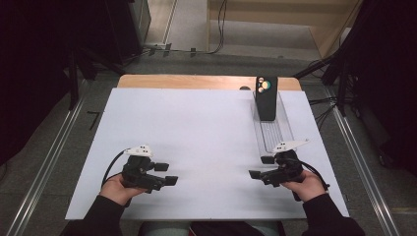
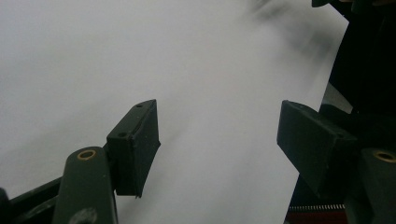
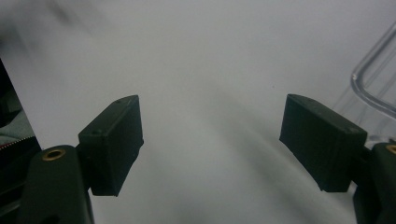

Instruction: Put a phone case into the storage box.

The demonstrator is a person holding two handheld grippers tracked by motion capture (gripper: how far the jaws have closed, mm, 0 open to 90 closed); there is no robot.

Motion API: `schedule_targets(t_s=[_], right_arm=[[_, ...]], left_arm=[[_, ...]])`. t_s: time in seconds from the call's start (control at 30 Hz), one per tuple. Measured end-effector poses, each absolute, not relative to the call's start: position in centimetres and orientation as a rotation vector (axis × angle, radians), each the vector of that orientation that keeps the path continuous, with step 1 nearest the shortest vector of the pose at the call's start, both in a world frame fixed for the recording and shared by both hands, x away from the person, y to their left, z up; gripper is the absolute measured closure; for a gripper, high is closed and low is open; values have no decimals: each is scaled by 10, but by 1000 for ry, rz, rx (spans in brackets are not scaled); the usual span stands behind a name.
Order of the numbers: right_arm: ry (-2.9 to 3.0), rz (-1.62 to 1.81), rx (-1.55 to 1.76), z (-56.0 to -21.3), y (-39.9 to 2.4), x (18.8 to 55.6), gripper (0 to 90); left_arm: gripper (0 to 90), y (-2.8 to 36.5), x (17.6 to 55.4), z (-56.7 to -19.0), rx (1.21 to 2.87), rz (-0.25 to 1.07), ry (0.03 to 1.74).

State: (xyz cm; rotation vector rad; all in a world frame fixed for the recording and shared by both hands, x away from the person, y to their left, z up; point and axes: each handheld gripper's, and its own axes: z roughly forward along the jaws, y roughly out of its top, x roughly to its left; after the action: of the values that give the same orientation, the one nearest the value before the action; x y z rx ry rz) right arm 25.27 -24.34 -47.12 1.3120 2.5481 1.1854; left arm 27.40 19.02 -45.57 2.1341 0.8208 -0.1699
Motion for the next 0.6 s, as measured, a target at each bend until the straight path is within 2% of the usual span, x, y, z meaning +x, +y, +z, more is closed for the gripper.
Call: schedule_targets(t_s=[0.6], right_arm=[[2555, 1137, 1335, -484, -247, 250, 194]], left_arm=[[298, 190, 276, -460, 2155, -177, 825]])
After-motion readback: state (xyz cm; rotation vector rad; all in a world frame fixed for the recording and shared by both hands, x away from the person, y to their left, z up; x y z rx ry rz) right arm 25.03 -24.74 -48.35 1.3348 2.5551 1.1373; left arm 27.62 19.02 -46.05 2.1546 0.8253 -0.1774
